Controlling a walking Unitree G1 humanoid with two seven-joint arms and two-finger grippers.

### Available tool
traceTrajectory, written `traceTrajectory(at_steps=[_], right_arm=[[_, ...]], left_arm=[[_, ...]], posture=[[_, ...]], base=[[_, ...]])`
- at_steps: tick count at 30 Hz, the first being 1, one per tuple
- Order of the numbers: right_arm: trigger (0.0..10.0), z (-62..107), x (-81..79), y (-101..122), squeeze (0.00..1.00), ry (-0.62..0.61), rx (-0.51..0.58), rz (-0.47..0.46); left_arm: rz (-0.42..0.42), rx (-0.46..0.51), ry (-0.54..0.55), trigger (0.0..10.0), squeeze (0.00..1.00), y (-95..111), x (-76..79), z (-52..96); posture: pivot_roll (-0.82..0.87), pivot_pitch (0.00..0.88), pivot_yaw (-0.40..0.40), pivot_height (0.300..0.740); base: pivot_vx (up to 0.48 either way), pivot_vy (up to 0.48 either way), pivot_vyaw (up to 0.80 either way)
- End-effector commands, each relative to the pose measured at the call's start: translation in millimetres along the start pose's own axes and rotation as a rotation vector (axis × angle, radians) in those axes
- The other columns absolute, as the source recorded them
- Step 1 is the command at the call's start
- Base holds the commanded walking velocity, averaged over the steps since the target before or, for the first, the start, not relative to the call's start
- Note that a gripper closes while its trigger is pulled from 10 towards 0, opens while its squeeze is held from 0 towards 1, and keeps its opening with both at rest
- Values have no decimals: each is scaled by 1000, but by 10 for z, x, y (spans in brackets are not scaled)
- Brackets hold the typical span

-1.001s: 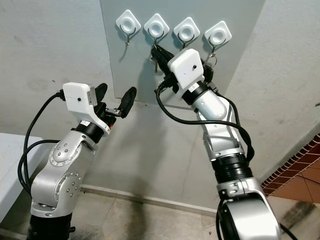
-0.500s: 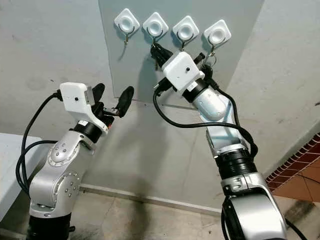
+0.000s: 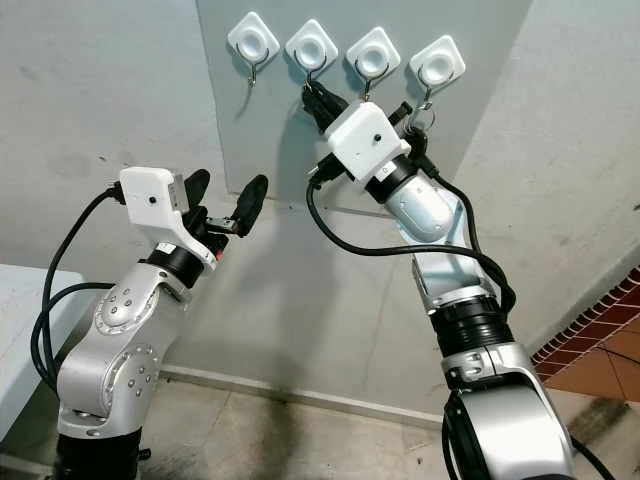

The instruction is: Hang keys on a hook

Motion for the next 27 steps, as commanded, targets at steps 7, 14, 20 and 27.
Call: traceTrajectory(at_steps=[7, 14, 20, 27], right_arm=[[10000, -53, 30, 142, 0, 10, 68, 60], [10000, -10, -52, 82, 0, 56, 45, 83], [10000, 39, -131, -16, 0, 114, 0, 129], [10000, 94, -171, -157, 0, 154, -71, 173]], left_arm=[[8, 2, -14, 10000, 0, 17, 49, 7], [18, 3, -13, 10000, 0, 21, 54, 5], [28, 3, -11, 10000, 0, 23, 60, 6], [35, 0, 1, 10000, 0, 19, 43, 17]], posture=[[37, 56, -46, 740], [37, 54, -45, 740], [34, 56, -46, 740], [36, 69, -49, 740]], base=[[0, 0, 0], [0, 0, 0], [0, 0, 0], [0, 0, 0]])
Point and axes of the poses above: a point about 5 cm out from each wrist's last joint towards the gripper, its own z axis pointing back from the gripper into the wrist, its own y axis along the axis of the wrist's last joint, x = y × z, the point moved 3 cm from there along -z, pointing out of the wrist towards the gripper, and after that the axes turned 6 degrees about z, right-handed, at the moved point
